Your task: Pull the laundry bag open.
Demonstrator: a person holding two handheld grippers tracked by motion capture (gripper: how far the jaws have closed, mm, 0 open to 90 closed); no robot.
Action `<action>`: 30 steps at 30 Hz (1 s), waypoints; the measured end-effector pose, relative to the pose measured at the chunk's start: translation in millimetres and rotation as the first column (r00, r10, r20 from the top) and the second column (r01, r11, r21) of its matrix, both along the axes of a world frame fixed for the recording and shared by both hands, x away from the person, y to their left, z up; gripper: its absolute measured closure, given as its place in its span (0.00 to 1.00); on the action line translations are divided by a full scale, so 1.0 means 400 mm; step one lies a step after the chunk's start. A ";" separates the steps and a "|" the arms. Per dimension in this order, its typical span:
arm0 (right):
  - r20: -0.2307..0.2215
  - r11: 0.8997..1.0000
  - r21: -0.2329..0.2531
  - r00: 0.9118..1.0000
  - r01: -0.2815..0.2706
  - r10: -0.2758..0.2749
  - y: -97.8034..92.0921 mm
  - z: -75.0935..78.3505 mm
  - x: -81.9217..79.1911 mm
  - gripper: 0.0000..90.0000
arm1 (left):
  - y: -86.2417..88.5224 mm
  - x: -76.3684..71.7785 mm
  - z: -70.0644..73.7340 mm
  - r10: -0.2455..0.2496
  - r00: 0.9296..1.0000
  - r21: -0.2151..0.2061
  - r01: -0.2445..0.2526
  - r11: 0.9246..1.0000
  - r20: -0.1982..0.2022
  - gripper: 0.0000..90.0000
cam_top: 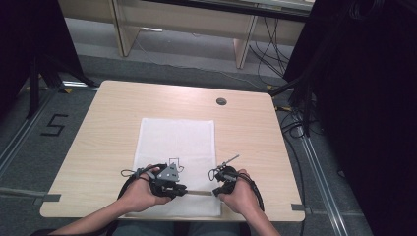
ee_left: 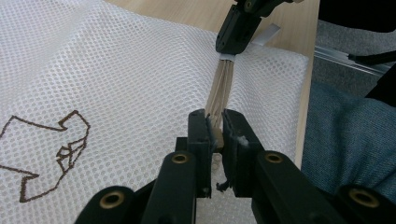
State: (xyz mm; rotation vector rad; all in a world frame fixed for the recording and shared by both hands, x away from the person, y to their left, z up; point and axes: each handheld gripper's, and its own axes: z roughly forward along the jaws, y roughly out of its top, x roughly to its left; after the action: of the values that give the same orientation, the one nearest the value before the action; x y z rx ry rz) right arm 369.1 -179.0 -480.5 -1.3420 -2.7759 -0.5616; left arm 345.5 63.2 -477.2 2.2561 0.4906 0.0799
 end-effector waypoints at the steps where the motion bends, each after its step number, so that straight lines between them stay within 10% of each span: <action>1: 0.000 1.000 0.001 1.000 0.000 0.000 0.000 0.000 0.000 1.00 | 0.000 0.001 0.000 -0.003 1.000 0.003 0.003 1.000 0.002 0.91; 30: 0.001 1.000 0.001 1.000 -0.005 0.005 -0.002 0.000 0.000 1.00 | 0.002 -0.002 0.004 -0.009 1.000 0.004 0.009 1.000 0.007 0.91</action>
State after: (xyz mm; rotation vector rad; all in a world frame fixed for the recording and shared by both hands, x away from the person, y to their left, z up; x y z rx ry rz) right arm 369.1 -179.6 -480.5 -1.3339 -2.7788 -0.5630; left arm 344.6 63.9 -475.6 2.2608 0.4770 0.0846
